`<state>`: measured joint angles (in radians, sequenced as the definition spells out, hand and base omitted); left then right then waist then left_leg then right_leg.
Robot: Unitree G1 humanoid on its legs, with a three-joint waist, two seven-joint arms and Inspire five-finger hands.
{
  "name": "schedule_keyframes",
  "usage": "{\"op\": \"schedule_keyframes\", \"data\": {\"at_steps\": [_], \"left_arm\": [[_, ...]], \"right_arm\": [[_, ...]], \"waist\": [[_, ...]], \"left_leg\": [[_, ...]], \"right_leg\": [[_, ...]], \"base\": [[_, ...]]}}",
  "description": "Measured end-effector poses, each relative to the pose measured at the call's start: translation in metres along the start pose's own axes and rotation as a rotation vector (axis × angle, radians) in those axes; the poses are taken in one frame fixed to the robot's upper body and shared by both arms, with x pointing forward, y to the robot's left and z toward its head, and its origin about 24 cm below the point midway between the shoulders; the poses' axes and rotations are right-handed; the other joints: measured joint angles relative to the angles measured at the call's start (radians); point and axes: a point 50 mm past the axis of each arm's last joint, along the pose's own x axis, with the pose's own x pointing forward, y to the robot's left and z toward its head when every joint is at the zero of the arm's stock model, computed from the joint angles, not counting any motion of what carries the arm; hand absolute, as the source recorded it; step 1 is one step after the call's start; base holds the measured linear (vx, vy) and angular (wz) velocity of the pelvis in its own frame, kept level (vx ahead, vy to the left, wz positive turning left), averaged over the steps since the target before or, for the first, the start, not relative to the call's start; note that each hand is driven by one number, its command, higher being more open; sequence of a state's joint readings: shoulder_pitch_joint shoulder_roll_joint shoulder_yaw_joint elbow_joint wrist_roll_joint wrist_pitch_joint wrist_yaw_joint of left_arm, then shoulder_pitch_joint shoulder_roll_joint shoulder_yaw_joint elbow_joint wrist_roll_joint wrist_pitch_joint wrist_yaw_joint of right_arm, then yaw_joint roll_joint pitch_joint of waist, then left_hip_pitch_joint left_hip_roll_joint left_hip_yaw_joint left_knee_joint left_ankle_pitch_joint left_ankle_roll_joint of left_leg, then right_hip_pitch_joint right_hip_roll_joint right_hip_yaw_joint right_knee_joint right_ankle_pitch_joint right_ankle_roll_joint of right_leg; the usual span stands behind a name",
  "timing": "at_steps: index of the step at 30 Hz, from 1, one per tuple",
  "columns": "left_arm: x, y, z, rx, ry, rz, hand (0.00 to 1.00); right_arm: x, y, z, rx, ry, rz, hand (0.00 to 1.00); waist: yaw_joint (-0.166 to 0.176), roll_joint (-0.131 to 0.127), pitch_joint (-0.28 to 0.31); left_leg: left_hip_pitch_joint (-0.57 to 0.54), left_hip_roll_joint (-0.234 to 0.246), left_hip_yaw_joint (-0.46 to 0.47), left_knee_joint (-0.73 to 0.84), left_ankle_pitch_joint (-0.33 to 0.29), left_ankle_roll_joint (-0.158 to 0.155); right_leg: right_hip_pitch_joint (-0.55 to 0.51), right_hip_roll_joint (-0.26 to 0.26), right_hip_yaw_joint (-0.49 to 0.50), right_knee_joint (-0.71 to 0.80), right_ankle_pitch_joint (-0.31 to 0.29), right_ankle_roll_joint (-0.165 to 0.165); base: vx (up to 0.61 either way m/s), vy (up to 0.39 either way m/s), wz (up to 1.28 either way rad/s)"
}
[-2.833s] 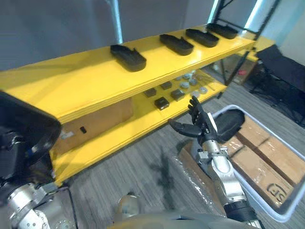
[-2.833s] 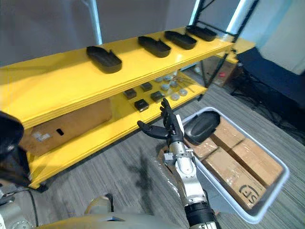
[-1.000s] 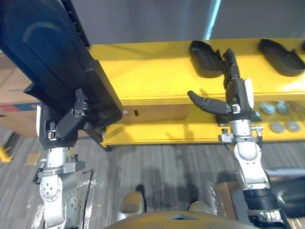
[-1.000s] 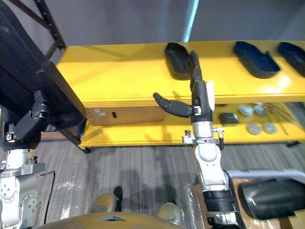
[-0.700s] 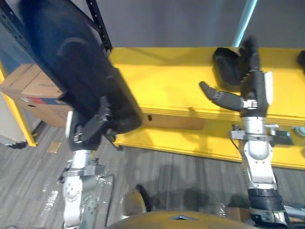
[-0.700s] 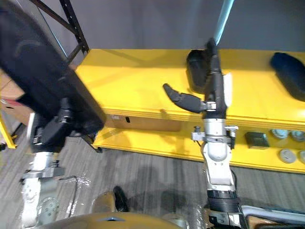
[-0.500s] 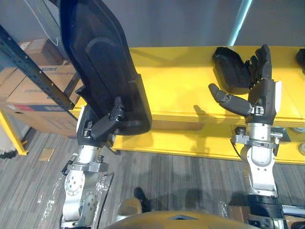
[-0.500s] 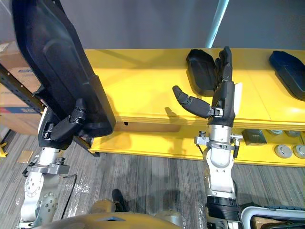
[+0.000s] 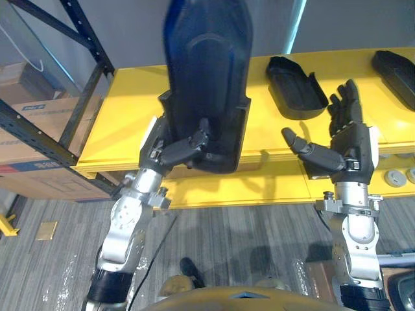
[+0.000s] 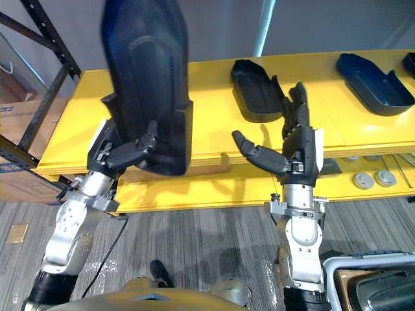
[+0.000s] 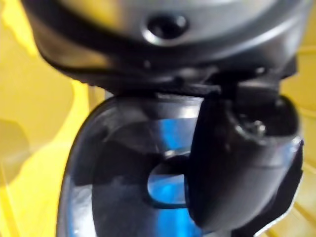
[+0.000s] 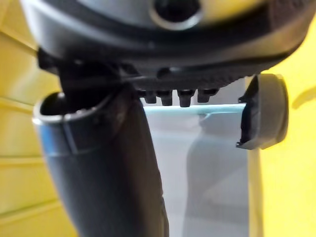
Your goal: Walk over and take three plastic housings, then place them on the shelf
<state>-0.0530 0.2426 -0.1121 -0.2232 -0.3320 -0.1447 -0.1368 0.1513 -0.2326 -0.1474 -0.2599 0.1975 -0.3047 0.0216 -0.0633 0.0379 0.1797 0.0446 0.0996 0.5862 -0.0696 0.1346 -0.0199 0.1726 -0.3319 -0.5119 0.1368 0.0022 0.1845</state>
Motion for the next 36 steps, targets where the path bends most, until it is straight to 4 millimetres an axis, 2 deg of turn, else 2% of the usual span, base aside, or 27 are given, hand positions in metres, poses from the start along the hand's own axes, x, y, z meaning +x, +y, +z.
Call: {"op": "schedule_keyframes", "data": {"at_steps": [3, 9, 13, 16, 21, 25, 32, 36], "left_arm": [[0.019, 0.008, -0.008, 0.086, 0.044, 0.099, 0.0], [0.039, 0.029, -0.026, 0.236, 0.154, 0.321, 0.0], [0.051, 0.039, -0.033, 0.303, 0.229, 0.42, 0.0], [0.057, 0.04, -0.037, 0.331, 0.269, 0.456, 0.0], [0.084, 0.045, -0.03, 0.366, 0.277, 0.479, 0.0], [0.092, 0.048, -0.026, 0.299, 0.295, 0.497, 0.0], [0.101, 0.047, -0.026, 0.185, 0.304, 0.574, 0.0], [0.12, 0.046, -0.007, 0.156, 0.237, 0.6, 0.0]], "right_arm": [[-0.006, 0.012, -0.005, 0.04, 0.043, 0.072, 1.0], [-0.014, 0.034, -0.012, 0.155, 0.099, 0.22, 1.0], [-0.027, 0.066, -0.02, 0.245, 0.187, 0.409, 1.0], [-0.034, 0.084, -0.022, 0.282, 0.224, 0.488, 1.0], [-0.033, 0.094, -0.02, 0.294, 0.215, 0.498, 1.0], [-0.028, 0.099, -0.017, 0.306, 0.194, 0.507, 1.0], [-0.022, 0.116, -0.013, 0.347, 0.186, 0.529, 1.0], [-0.013, 0.12, -0.008, 0.311, 0.153, 0.529, 1.0]], "waist": [[-0.013, 0.0, 0.0], [-0.034, -0.002, -0.001], [-0.054, -0.002, -0.001], [-0.054, -0.005, 0.0], [-0.054, -0.017, 0.007], [-0.063, -0.037, 0.02], [-0.071, -0.046, 0.046], [-0.071, -0.05, 0.103]], "left_leg": [[0.0, 0.001, 0.03, -0.013, 0.013, 0.003], [-0.023, 0.007, 0.068, -0.016, 0.023, 0.005], [-0.072, 0.029, 0.077, -0.019, 0.049, 0.006], [-0.088, 0.042, 0.08, -0.018, 0.062, 0.008], [-0.137, 0.052, 0.078, -0.015, 0.085, 0.022], [-0.143, 0.053, 0.08, -0.014, 0.087, 0.026], [-0.147, 0.054, 0.09, -0.014, 0.088, 0.027], [-0.147, 0.054, 0.092, -0.014, 0.089, 0.028]], "right_leg": [[-0.016, 0.003, 0.025, -0.01, 0.0, 0.0], [-0.056, 0.01, 0.051, -0.036, -0.001, 0.0], [-0.107, 0.032, 0.056, -0.049, -0.001, 0.0], [-0.134, 0.042, 0.068, -0.034, -0.002, -0.002], [-0.195, 0.047, 0.079, -0.011, 0.004, -0.009], [-0.207, 0.047, 0.089, -0.004, 0.006, -0.012], [-0.224, 0.046, 0.105, 0.004, 0.007, -0.013], [-0.228, 0.047, 0.111, 0.006, 0.009, -0.015]], "base": [[-0.05, -0.034, -0.25], [-0.09, -0.019, -0.22], [-0.12, -0.009, -0.05], [-0.1, 0.011, -0.08], [-0.07, 0.024, 0.02], [-0.05, 0.027, -0.03], [-0.03, 0.019, -0.05], [-0.04, 0.023, -0.02]]}}
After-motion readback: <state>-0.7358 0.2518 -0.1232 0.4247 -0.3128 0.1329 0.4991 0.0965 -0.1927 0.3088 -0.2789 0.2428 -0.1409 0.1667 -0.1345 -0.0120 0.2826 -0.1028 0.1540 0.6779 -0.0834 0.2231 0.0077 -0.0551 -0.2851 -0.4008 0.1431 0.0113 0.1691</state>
